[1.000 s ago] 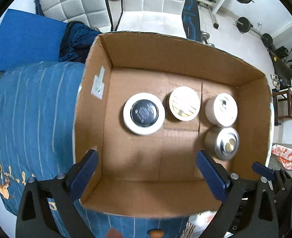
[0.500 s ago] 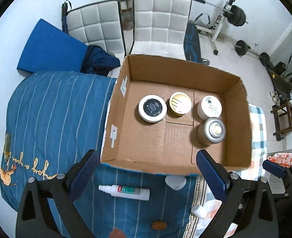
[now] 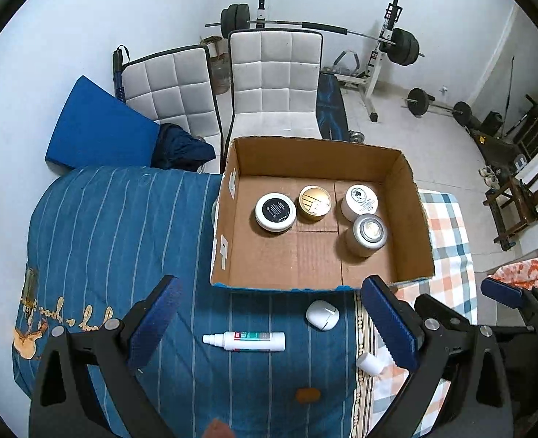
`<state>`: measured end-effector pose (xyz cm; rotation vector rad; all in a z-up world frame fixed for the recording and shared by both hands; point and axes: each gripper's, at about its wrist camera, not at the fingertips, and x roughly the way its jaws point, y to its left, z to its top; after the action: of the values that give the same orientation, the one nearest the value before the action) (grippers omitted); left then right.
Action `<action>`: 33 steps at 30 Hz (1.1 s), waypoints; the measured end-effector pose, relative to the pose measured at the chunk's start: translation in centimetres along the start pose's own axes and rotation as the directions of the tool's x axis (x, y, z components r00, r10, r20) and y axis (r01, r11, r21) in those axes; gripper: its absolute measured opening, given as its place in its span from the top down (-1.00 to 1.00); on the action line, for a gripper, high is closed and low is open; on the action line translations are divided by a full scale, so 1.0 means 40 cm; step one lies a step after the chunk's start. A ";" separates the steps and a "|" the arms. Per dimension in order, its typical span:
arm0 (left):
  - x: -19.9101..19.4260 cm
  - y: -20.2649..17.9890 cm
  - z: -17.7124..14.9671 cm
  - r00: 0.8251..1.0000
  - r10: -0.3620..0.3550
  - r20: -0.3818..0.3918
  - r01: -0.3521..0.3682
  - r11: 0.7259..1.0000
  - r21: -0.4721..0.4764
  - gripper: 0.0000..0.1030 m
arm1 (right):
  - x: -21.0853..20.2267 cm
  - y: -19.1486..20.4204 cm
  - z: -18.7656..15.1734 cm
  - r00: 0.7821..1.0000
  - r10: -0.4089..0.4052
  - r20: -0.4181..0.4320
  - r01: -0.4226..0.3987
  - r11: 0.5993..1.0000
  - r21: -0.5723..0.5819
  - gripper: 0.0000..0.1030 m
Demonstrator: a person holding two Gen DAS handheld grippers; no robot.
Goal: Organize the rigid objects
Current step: 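Grasp the white spray bottle with the left tool while the right tool grasps the white cup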
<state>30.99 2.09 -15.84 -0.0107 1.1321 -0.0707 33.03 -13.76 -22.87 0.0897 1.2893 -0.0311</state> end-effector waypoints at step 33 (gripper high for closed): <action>0.624 0.162 -0.317 0.827 -0.212 -0.521 -0.074 0.877 -0.476 -0.07 | 0.552 -0.087 -0.318 0.898 -0.025 -0.439 0.030 1.000 0.004 -0.30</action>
<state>30.41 7.37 -44.07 -0.5107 1.7230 0.1558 26.74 -15.55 -47.73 0.0907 1.7448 -0.0436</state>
